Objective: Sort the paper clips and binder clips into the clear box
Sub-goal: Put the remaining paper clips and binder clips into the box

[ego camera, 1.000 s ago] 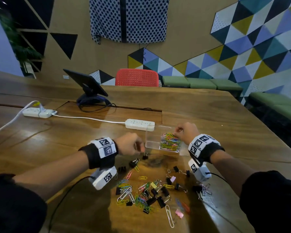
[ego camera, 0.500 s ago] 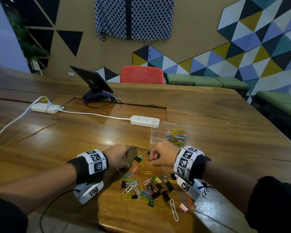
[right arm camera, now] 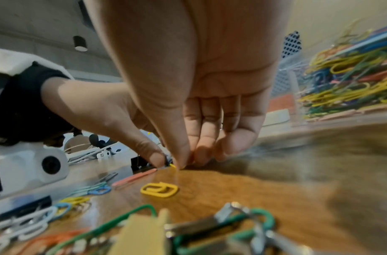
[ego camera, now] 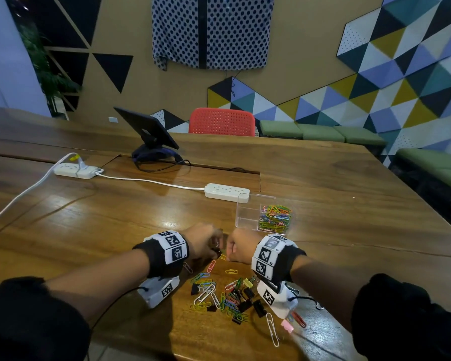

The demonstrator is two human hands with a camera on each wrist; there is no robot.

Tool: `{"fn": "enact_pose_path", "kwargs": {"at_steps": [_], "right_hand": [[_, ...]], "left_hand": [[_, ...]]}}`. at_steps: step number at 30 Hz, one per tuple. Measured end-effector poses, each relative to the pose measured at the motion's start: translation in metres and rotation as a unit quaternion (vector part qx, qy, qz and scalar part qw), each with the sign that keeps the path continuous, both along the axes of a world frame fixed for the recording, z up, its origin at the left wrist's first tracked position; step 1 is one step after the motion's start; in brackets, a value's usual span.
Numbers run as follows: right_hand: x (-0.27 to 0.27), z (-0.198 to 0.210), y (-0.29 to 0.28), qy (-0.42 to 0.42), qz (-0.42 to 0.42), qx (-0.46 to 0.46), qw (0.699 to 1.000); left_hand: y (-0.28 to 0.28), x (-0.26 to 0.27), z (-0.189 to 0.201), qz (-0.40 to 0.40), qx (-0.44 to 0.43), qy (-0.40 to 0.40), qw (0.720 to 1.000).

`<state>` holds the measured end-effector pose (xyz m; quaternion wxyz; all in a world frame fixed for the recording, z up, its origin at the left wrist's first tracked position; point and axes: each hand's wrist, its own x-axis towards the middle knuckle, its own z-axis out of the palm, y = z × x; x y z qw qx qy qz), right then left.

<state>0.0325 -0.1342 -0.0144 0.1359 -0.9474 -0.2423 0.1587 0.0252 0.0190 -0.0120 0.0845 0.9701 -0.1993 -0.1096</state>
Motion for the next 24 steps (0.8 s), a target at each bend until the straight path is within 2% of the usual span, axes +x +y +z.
{"fn": "enact_pose_path", "kwargs": {"at_steps": [6, 11, 17, 24], "right_hand": [[0.007, 0.000, -0.018, 0.021, 0.004, -0.019, 1.000], [0.010, 0.001, -0.006, -0.026, -0.012, -0.001, 1.000], [0.015, 0.006, 0.004, 0.044, -0.018, -0.010, 0.999], [0.012, 0.009, -0.007, 0.087, -0.004, -0.009, 0.996]], "left_hand": [[0.005, 0.003, 0.004, 0.011, -0.009, -0.006, 1.000], [0.014, 0.005, 0.004, 0.054, 0.008, -0.025, 0.998], [0.021, -0.002, 0.014, 0.058, -0.005, -0.022, 0.998], [0.041, -0.028, 0.021, -0.021, 0.017, 0.085, 0.996]]}}
